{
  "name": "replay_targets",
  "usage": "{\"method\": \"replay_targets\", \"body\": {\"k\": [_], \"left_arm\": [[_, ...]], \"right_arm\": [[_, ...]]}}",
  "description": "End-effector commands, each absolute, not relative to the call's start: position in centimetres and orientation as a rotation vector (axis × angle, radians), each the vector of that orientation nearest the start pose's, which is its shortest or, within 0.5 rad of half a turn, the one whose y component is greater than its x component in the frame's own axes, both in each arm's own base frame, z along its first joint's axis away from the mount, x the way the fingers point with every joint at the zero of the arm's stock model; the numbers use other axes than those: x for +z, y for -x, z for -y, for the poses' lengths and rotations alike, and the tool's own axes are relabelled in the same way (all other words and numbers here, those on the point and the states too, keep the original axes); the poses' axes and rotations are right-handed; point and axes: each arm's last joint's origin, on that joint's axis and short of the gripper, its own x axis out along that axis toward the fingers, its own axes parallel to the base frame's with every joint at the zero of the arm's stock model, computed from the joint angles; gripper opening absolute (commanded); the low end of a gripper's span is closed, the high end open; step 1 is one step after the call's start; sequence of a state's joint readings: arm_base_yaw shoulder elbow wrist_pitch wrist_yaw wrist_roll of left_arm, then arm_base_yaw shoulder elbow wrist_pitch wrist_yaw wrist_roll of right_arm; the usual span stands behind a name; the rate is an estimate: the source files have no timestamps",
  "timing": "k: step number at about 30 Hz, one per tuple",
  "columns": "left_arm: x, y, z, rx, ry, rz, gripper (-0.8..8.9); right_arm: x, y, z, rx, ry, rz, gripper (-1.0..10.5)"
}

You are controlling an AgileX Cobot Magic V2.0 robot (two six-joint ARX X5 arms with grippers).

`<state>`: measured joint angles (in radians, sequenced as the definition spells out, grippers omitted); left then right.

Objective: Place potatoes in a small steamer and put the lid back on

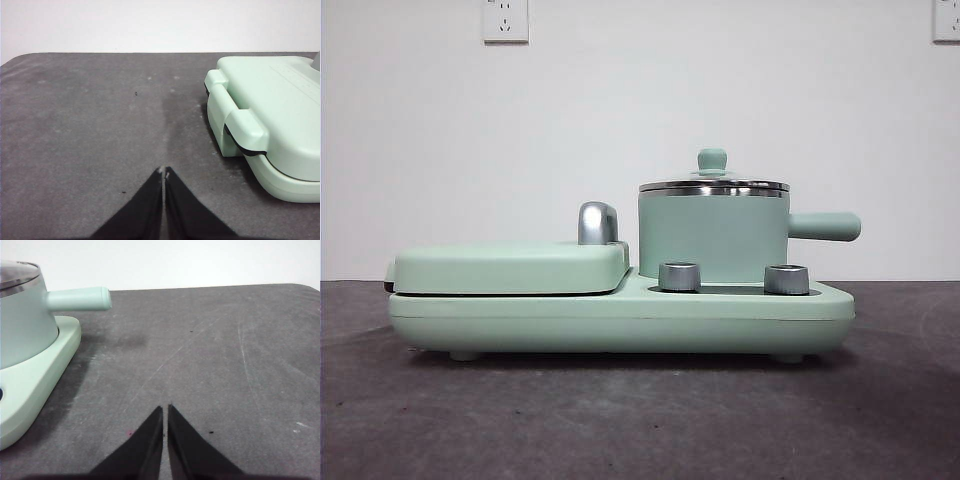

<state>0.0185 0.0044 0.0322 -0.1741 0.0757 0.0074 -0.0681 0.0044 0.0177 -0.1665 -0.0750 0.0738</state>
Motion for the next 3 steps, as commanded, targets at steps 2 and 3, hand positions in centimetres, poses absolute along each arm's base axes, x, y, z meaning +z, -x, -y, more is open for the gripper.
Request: {"method": "replay_targets", "body": {"k": [2, 3], "left_arm": [[15.29, -9.60, 0.02, -0.055, -0.001, -0.146, 0.05], [15.29, -9.60, 0.02, -0.055, -0.001, -0.146, 0.05]], "right_arm": [[15.24, -9.60, 0.44, -0.001, -0.077, -0.146, 0.1], [15.24, -9.60, 0.44, -0.001, -0.077, -0.146, 0.1]]}}
